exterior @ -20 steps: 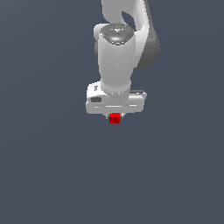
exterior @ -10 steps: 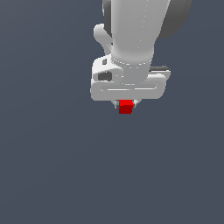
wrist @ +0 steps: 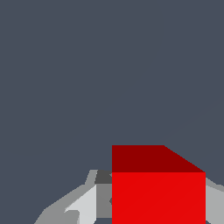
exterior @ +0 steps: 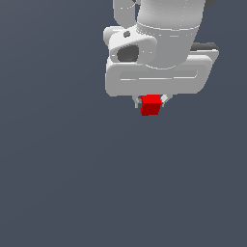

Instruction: Pick up the red cube and move it to a goal position.

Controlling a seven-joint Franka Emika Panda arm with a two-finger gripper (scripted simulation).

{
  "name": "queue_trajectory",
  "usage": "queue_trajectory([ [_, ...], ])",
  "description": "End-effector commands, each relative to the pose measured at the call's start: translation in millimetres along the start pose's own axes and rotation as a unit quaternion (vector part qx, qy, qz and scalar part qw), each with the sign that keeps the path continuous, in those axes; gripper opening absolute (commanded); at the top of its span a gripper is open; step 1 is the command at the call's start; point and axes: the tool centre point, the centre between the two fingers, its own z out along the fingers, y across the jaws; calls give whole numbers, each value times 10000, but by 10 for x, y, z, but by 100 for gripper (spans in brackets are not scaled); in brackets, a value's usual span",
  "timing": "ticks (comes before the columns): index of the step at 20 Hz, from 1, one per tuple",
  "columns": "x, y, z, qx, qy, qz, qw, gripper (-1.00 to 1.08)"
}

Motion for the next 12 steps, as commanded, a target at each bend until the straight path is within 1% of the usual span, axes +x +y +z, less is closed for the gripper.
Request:
queue_trajectory([
  [1,37,-41,-128,0,0,1,10000,-100],
  [7,115,-119,-364,0,0,1,10000,-100],
  [12,159,-159,-486,0,0,1,10000,-100],
])
